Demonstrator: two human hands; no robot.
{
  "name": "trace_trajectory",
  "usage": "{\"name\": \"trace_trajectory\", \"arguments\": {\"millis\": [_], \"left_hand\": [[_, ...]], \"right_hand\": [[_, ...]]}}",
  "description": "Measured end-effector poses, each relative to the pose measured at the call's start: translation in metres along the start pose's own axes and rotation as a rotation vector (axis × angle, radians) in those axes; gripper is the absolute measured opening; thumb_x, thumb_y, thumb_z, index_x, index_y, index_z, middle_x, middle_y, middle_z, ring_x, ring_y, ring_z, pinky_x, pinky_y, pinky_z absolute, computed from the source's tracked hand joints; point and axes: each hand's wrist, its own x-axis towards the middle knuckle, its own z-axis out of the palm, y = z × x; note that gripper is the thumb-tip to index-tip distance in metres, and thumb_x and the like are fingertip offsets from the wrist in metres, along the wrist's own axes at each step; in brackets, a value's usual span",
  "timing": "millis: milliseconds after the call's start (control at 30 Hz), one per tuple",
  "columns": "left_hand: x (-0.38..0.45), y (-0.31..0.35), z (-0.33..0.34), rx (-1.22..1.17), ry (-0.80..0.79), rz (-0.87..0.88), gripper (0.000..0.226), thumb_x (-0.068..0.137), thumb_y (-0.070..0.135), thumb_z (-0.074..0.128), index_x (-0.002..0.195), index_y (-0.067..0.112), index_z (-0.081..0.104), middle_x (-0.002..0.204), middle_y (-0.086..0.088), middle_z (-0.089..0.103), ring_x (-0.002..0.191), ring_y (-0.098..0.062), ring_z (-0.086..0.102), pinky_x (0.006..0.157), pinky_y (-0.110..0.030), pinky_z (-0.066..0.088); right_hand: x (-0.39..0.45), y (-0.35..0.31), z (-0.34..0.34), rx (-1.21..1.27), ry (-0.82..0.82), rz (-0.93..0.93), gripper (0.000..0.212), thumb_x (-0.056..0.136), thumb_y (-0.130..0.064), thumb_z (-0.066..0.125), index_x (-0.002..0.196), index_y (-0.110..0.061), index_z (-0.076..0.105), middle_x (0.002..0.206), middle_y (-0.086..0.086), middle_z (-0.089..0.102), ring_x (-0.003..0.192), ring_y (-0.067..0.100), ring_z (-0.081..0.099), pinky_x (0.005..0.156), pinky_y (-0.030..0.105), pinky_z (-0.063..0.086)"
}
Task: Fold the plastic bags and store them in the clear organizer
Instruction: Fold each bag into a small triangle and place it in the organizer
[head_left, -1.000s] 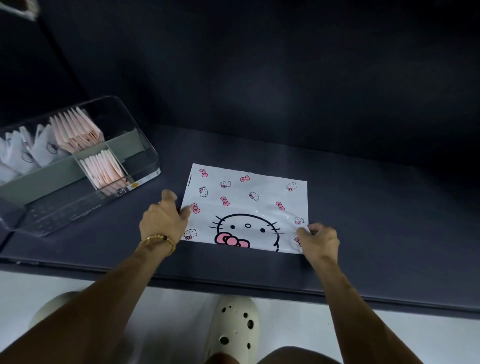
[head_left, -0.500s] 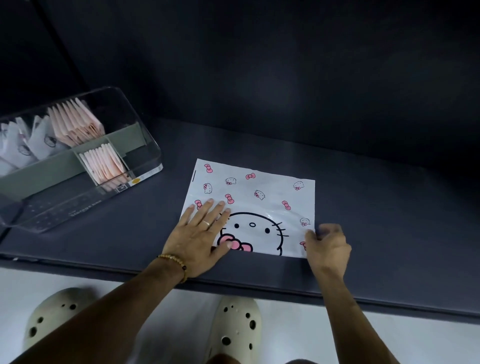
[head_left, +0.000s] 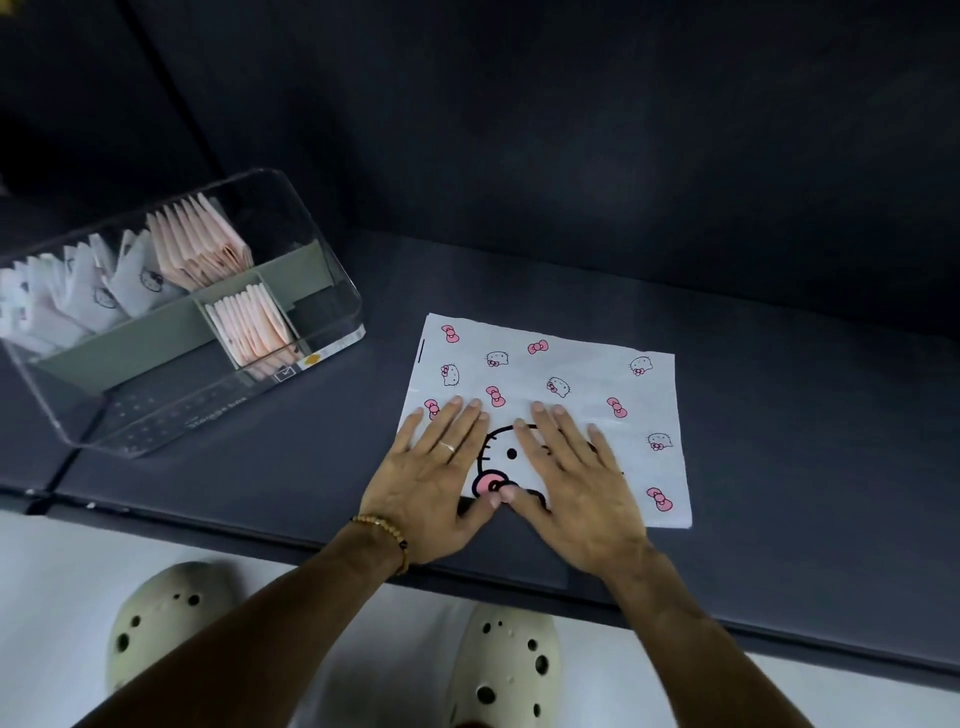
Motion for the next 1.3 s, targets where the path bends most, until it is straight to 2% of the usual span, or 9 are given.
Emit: {"name": "trace_trajectory", "arguments": {"millis": [267,400,567,733,900,1000,1100,1200,1300], "left_hand": [[0.002,-0.002,0.001,-0.016,0.002,0.026,0.069,0.088,0.064,0.020,0.150,0.036,0.006,0.160,0.000,0.000,0.147,-0.019,-0.005,0.117,-0.046,-0.004],[0.002,-0.001,0.000,-0.034,0.001,0.030,0.061,0.089,0.064,0.021,0.146,0.043,0.016,0.160,0.000,0.001,0.147,-0.020,-0.005,0.117,-0.047,-0.003],[0.001,-0.002,0.002,-0.032,-0.005,0.020,0.067,0.085,0.071,0.019,0.146,0.045,0.013,0.160,0.000,-0.001,0.146,-0.018,-0.010,0.117,-0.047,-0.005],[0.002,-0.003,0.002,-0.018,-0.028,0.022,0.077,0.079,0.079,0.021,0.147,0.044,0.011,0.160,-0.002,-0.002,0.146,-0.019,-0.011,0.117,-0.048,-0.005],[0.002,-0.002,-0.001,-0.018,-0.002,0.026,0.058,0.092,0.059,0.025,0.147,0.044,0.016,0.160,-0.004,0.008,0.147,-0.022,0.000,0.118,-0.047,0.001],[0.005,-0.003,-0.006,0.014,-0.018,0.046,0.053,0.096,0.044,0.034,0.146,0.045,0.017,0.159,-0.003,0.011,0.147,-0.022,0.005,0.118,-0.045,0.007],[0.010,-0.008,-0.024,-0.034,-0.040,0.062,0.044,0.098,0.044,0.033,0.142,0.042,0.033,0.155,0.002,0.026,0.144,-0.018,0.018,0.114,-0.036,0.013],[0.013,-0.024,-0.054,-0.171,-0.144,0.030,0.035,0.099,0.045,0.032,0.118,0.031,0.058,0.124,0.005,0.060,0.121,-0.019,0.049,0.098,-0.032,0.037],[0.005,-0.041,-0.077,-0.412,-0.145,-0.078,0.027,0.098,0.034,0.045,0.077,0.020,0.056,0.076,-0.002,0.058,0.083,-0.028,0.058,0.067,-0.028,0.037]], "right_hand": [[-0.057,0.079,-0.019,-0.068,-0.144,0.131,0.072,0.091,-0.067,-0.003,0.153,-0.030,-0.002,0.161,-0.005,-0.009,0.148,0.013,-0.008,0.120,0.039,-0.001],[-0.057,0.056,-0.034,-0.009,0.005,0.154,0.066,0.094,-0.051,0.025,0.145,-0.013,0.041,0.153,0.011,0.034,0.142,0.026,0.030,0.118,0.045,0.020],[-0.039,0.010,-0.032,0.141,0.087,0.083,0.046,0.076,-0.026,0.071,0.117,-0.008,0.060,0.131,0.010,0.058,0.126,0.026,0.052,0.099,0.040,0.048],[-0.031,0.006,-0.028,0.018,0.163,0.056,0.012,0.090,-0.015,0.061,0.098,-0.006,0.063,0.124,0.014,0.060,0.118,0.028,0.058,0.082,0.038,0.057],[-0.028,0.002,-0.028,0.091,0.188,0.135,0.006,0.090,-0.014,0.056,0.092,-0.009,0.058,0.108,0.005,0.060,0.074,0.025,0.064,0.055,0.027,0.043],[-0.030,0.009,-0.035,0.209,0.060,0.156,0.033,0.088,-0.037,0.058,0.113,-0.015,0.055,0.119,-0.003,0.056,0.091,0.021,0.061,0.071,0.032,0.050],[-0.032,0.019,-0.048,0.216,0.027,0.162,0.031,0.088,-0.018,0.057,0.120,-0.017,0.058,0.121,-0.003,0.060,0.098,0.024,0.060,0.087,0.034,0.049],[-0.034,0.031,-0.062,0.210,0.059,0.313,0.021,0.092,-0.011,0.051,0.106,-0.015,0.066,0.095,0.009,0.071,0.083,0.036,0.061,0.076,0.035,0.045],[-0.039,0.049,-0.070,0.481,0.027,0.510,0.023,0.090,-0.016,0.055,0.069,-0.024,0.058,0.064,0.002,0.058,0.065,0.031,0.052,0.053,0.028,0.038]]}}
